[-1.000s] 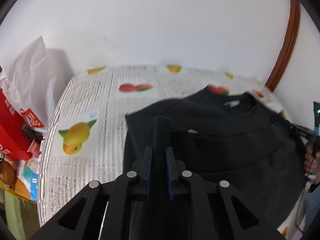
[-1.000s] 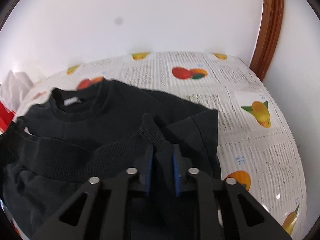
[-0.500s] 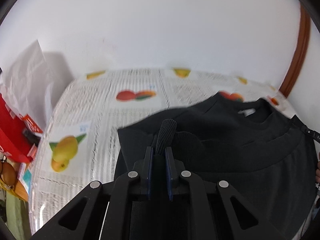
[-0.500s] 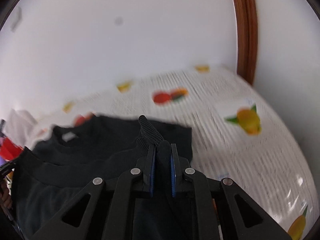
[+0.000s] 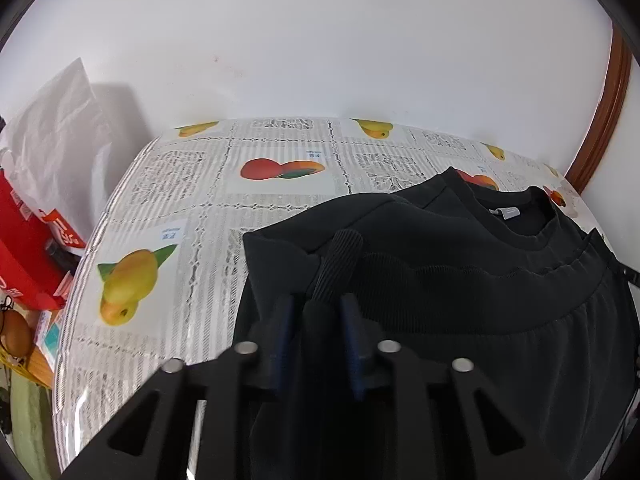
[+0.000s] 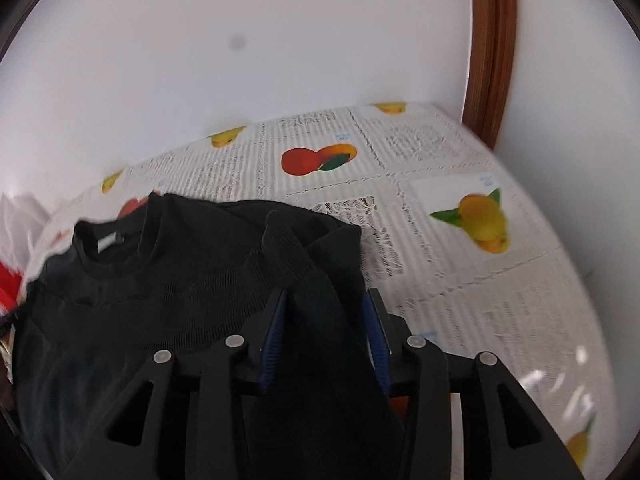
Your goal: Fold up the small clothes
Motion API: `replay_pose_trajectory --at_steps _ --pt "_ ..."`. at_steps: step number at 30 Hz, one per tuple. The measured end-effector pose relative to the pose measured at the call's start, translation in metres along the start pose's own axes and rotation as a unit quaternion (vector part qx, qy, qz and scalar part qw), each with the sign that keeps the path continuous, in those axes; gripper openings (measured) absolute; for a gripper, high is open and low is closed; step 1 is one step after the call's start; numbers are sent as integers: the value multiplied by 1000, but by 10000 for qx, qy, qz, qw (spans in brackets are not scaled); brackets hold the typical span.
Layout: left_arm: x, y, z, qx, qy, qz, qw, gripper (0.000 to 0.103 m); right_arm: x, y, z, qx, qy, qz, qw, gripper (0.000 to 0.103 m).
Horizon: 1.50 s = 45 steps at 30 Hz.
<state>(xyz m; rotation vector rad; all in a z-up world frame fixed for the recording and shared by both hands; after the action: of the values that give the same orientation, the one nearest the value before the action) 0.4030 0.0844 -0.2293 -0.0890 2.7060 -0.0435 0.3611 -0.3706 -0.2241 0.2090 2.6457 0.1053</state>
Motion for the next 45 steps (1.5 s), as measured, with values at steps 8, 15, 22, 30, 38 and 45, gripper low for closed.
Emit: replay_pose_trajectory --at_steps 8,15,22,30,38,45 --pt "29 0 -22 8 -35 -8 10000 33 53 -14 -23 419 30 -62 9991 41" --pt "69 5 -51 69 -87 39 9999 33 79 5 -71 472 -256 -85 9985 46" --pt "132 30 -62 15 117 -108 9999 33 92 75 -85 109 -194 -360 9991 54" --pt "191 62 -91 79 58 -322 9994 54 132 207 -83 -469 -95 -1237 9912 58" --pt "241 91 -107 38 149 -514 9986 54 183 335 -67 -707 70 -2189 9731 60" --pt "260 115 -110 71 144 -662 9977 57 217 413 -78 -867 24 -2928 9522 61"
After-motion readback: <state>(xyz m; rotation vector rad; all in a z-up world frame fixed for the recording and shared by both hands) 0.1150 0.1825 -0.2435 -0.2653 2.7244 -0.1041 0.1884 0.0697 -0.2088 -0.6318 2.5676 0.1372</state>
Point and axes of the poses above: each gripper's, at about its wrist camera, not at the fingertips, and z roughly the way its jaws point, y to its left, x to its underside, the point moved 10 cm from there along z, roughly the way its jaws point, and after that the axes turned 15 degrees about y, right-handed, at the moved point
